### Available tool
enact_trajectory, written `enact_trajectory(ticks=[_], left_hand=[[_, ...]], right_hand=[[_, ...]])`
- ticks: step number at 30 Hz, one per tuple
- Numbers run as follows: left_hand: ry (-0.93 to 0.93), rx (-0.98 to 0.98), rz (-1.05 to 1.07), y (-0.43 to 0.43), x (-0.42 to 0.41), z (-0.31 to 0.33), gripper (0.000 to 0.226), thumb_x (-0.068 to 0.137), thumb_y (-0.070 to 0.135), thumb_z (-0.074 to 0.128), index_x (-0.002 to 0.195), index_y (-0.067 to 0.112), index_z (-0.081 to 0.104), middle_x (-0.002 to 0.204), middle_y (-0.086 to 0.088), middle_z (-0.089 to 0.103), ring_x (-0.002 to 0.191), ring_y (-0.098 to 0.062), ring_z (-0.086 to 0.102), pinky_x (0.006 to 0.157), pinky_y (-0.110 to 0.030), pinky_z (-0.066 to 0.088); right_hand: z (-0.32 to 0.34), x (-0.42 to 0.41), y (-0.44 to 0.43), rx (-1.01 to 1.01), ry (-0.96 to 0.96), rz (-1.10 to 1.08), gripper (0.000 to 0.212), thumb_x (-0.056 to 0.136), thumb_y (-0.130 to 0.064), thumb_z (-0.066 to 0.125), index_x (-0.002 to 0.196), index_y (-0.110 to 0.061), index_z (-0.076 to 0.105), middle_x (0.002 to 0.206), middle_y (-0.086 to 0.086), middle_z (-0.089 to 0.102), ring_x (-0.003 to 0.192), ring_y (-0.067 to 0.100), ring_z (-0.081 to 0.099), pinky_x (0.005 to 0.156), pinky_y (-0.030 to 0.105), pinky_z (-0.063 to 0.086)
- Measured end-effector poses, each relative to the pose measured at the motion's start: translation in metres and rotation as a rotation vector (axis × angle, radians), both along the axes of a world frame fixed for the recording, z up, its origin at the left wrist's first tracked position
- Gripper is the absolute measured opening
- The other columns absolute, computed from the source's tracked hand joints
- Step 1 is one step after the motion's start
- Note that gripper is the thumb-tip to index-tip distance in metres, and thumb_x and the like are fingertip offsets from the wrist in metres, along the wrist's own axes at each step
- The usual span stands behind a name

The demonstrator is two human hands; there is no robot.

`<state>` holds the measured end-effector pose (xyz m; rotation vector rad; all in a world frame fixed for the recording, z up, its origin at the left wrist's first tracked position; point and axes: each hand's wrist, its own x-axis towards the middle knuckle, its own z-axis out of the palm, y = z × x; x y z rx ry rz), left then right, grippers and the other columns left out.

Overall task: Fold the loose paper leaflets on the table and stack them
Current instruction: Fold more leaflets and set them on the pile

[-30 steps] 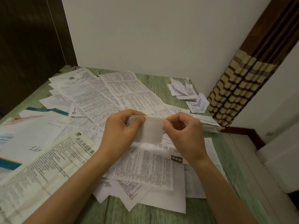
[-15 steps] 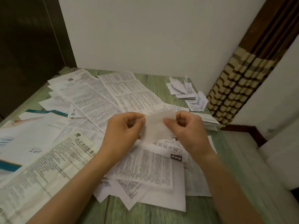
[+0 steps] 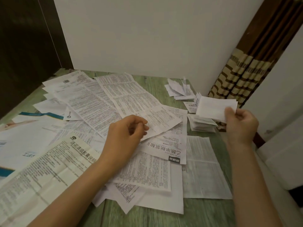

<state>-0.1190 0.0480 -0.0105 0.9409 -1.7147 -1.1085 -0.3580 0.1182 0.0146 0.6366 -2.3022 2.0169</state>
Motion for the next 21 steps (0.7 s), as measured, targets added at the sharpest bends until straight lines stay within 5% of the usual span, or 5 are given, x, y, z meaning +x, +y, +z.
enact_trajectory(ticks=[4,10,21], left_hand=[[-0.061,-0.058,-0.008,0.002,-0.001,-0.005,0.022,0.091,0.005,0.055,0.088,0.023,0.068,0.078,0.014,0.07,0.078,0.0,0.065,0.074,-0.016,0.052],[-0.138,-0.125,0.011,0.003,0.0,-0.008,0.026,0.091,0.003,0.053,0.094,0.025,0.066,0.093,0.017,0.067,0.086,-0.001,0.064,0.072,-0.012,0.049],[-0.137,-0.165,0.041,0.002,0.0,-0.008,0.033,0.091,-0.002,0.05,0.09,0.027,0.065,0.089,0.02,0.065,0.088,0.007,0.058,0.07,-0.004,0.041]], right_hand=[[-0.021,-0.012,-0.013,0.158,0.048,-0.045,0.011,0.091,-0.015,0.054,0.094,-0.005,0.059,0.095,0.008,0.06,0.083,0.016,0.053,0.064,0.025,0.04],[-0.049,-0.007,-0.024,0.677,0.194,-0.117,0.038,0.09,-0.024,0.06,0.12,-0.003,0.051,0.128,0.02,0.048,0.118,0.035,0.042,0.094,0.041,0.039],[-0.043,-0.013,-0.024,0.256,0.201,-0.07,0.019,0.095,-0.016,0.048,0.102,-0.005,0.061,0.095,0.0,0.05,0.1,0.027,0.053,0.079,0.033,0.042]])
